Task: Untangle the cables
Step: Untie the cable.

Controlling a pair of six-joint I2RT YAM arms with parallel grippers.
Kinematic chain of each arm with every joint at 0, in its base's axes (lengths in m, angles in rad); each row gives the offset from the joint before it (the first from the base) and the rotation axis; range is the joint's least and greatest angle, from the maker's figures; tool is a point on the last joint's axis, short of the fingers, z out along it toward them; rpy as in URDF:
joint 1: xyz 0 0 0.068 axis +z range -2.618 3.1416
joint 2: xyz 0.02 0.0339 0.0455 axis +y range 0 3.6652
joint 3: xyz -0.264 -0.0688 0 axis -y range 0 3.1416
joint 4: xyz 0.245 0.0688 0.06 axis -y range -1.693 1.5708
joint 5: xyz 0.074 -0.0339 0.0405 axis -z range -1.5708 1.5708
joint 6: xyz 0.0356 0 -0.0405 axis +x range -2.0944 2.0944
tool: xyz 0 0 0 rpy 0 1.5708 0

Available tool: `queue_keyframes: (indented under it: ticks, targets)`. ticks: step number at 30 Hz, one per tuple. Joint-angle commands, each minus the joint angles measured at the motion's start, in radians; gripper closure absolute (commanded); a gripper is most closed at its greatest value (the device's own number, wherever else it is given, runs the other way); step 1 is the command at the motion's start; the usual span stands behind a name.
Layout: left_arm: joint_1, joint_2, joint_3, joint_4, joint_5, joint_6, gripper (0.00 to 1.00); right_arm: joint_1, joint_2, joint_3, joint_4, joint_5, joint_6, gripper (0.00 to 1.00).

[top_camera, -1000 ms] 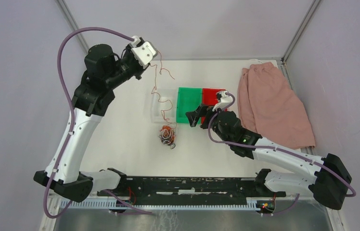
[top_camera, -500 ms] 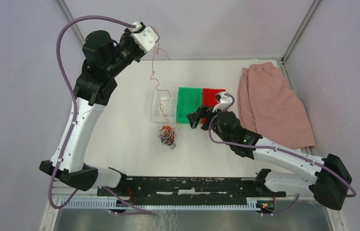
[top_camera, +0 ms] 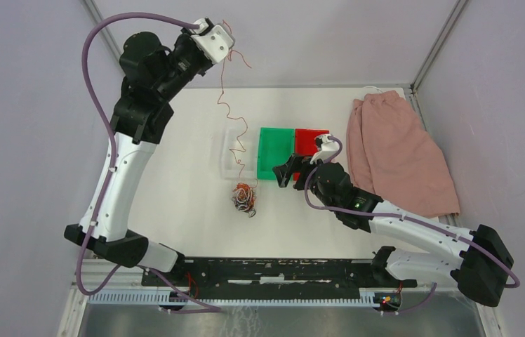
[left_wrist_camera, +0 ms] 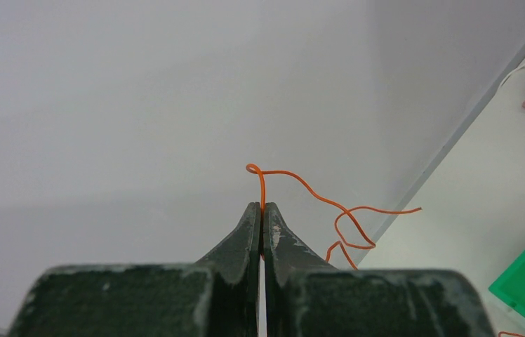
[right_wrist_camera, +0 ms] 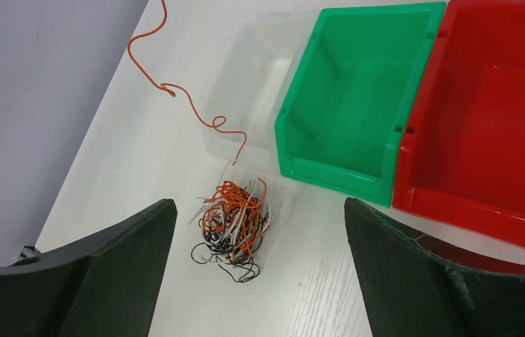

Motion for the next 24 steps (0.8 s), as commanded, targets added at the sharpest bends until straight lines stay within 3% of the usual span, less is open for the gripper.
queue_keyframes:
  ticks: [1,4,10,14,18,21,22,24]
  targets:
    - [-0.001,-0.031,-0.041,0.061,0.010,0.037,0.97,-0.004,-0.023,0.014,0.018,0.024,0.009,0.04]
    - [0.000,-0.010,-0.008,0.109,-0.003,0.050,0.97,-0.003,-0.021,0.014,0.012,0.025,0.006,0.04]
    - [0.000,0.083,0.234,0.151,0.001,0.023,0.97,-0.003,-0.015,0.018,0.007,0.027,0.004,0.04]
    - [-0.001,0.047,0.176,0.155,0.026,0.006,0.97,-0.003,-0.008,0.014,0.010,0.025,0.012,0.04]
    - [-0.001,-0.042,-0.037,0.192,0.030,0.005,0.97,-0.004,-0.008,0.010,0.006,0.019,0.017,0.04]
    - [-0.002,-0.083,-0.113,0.257,0.040,0.038,0.97,-0.003,-0.008,0.011,0.003,0.018,0.015,0.04]
    - [-0.002,-0.071,-0.090,0.289,0.041,0.061,0.97,-0.003,-0.008,0.012,0.002,0.017,0.015,0.04]
    - [-0.001,0.012,0.094,0.317,0.039,0.079,0.97,-0.003,-0.004,0.022,-0.009,0.015,0.011,0.04]
